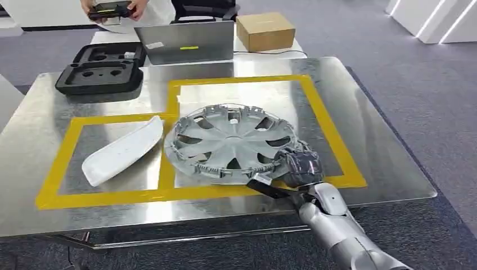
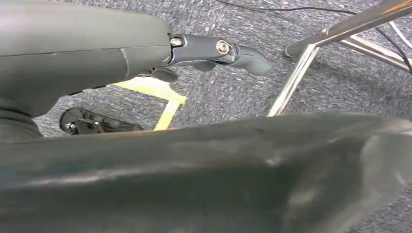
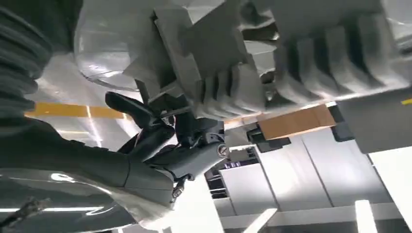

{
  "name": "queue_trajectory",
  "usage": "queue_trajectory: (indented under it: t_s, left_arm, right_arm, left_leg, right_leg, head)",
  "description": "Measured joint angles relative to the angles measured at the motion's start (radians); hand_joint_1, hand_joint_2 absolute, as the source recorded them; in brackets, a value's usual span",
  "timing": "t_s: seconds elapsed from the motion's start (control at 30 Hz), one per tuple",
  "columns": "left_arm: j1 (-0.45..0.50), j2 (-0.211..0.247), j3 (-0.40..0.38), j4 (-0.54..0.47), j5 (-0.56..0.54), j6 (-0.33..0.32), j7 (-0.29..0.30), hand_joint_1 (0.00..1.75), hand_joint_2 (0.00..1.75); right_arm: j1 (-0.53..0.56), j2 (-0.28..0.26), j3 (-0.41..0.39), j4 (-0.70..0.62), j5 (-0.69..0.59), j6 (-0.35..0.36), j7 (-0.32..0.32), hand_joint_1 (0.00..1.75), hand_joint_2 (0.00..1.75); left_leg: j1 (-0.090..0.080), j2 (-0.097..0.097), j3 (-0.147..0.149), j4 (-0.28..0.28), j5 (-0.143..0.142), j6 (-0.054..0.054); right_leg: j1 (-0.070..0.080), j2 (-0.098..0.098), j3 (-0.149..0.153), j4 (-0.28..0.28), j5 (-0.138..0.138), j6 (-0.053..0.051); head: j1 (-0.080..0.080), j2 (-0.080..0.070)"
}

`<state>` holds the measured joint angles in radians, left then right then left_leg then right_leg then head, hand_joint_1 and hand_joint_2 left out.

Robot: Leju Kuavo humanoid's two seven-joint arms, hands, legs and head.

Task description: Take the parts from the cabinet and place them on the table.

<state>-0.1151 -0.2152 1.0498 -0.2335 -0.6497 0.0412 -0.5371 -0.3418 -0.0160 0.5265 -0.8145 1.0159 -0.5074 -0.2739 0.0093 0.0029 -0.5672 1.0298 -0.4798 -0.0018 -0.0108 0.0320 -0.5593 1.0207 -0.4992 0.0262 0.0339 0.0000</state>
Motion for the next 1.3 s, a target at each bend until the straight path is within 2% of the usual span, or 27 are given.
queue_trajectory:
  t_s: [0.47,0.5,0.67,0.9,1.3]
  left_arm:
    - [0.010,0.000,-0.011,0.000,-0.015,-0.024,-0.019,0.00,0.00]
    - [0.012,0.000,-0.011,0.000,-0.017,-0.022,-0.019,0.00,0.00]
    - [0.018,0.000,-0.019,0.000,-0.036,0.016,0.028,0.00,0.00]
    - [0.012,0.001,-0.018,0.000,-0.016,0.013,0.031,0.00,0.00]
    - [-0.014,-0.004,-0.017,0.000,0.024,0.001,0.023,0.00,0.00]
  right_arm:
    - [0.089,-0.066,0.048,-0.151,0.144,-0.015,0.170,1.75,1.75]
    - [0.099,-0.069,0.048,-0.164,0.143,-0.017,0.172,0.00,0.00]
    - [0.126,-0.073,0.023,-0.174,0.137,-0.051,0.170,0.00,0.00]
    - [0.133,-0.072,-0.018,-0.171,0.098,-0.072,0.145,0.00,0.00]
    - [0.078,-0.066,-0.042,-0.189,-0.010,-0.011,0.079,0.00,0.00]
  left_leg:
    - [-0.001,-0.005,-0.003,0.001,-0.001,0.001]
    - [-0.001,-0.005,-0.003,0.001,-0.001,0.002]
    - [-0.001,-0.006,-0.006,0.000,-0.002,0.002]
    - [-0.001,-0.007,-0.010,0.001,0.000,0.002]
    - [-0.001,-0.008,-0.015,0.001,0.000,0.002]
  right_leg:
    - [-0.001,-0.007,0.000,0.000,-0.003,0.002]
    - [-0.001,-0.007,0.000,0.000,-0.003,0.002]
    - [-0.001,-0.008,-0.002,0.000,-0.004,0.002]
    - [-0.001,-0.009,-0.005,0.000,-0.003,0.002]
    - [-0.001,-0.010,-0.010,0.000,-0.003,0.002]
  head:
    - [0.000,0.000]
    - [0.000,0.000]
    - [0.000,0.000]
    - [0.000,0.000]
    - [0.000,0.000]
